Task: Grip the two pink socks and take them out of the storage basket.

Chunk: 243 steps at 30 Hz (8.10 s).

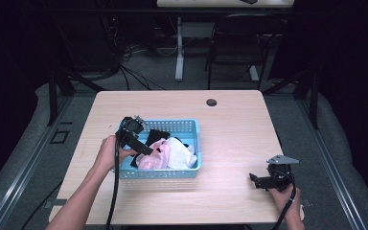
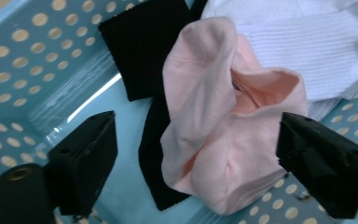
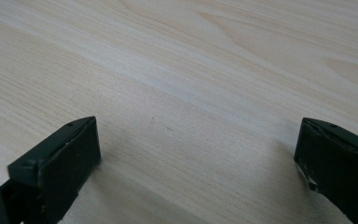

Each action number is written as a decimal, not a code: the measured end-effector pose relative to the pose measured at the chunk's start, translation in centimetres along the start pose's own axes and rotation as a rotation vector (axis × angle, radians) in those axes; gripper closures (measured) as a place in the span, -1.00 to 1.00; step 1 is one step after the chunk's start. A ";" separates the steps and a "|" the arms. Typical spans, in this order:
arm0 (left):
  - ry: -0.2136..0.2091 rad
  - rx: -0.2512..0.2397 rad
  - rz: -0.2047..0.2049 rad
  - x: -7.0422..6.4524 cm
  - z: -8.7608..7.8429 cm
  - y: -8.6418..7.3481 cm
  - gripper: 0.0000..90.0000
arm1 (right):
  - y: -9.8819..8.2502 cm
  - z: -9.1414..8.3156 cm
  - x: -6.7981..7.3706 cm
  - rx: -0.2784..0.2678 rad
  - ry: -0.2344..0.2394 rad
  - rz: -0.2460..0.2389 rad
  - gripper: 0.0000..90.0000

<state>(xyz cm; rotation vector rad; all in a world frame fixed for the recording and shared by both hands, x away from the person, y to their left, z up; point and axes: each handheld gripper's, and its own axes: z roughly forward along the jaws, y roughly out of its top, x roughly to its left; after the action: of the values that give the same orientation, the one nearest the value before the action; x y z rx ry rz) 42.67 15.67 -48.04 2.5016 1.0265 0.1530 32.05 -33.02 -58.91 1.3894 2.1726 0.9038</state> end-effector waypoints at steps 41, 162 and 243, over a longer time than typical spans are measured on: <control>-0.004 0.156 0.099 -0.9 0.0 3.5 0.89 | 0.0 0.0 0.1 -0.003 -0.007 0.002 -1.00; 0.156 0.131 -0.144 9.9 -14.8 -4.1 0.88 | 0.0 0.0 0.0 -0.002 -0.003 0.004 -1.00; 0.015 0.067 -0.114 2.8 -3.9 -1.4 -1.00 | 0.0 0.0 0.1 -0.004 -0.007 0.006 -0.99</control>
<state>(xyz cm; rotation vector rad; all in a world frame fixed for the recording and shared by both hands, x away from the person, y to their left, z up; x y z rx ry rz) 42.74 19.87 -45.30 2.4968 1.1948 0.1044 31.99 -32.97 -58.91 1.3962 2.1615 0.9035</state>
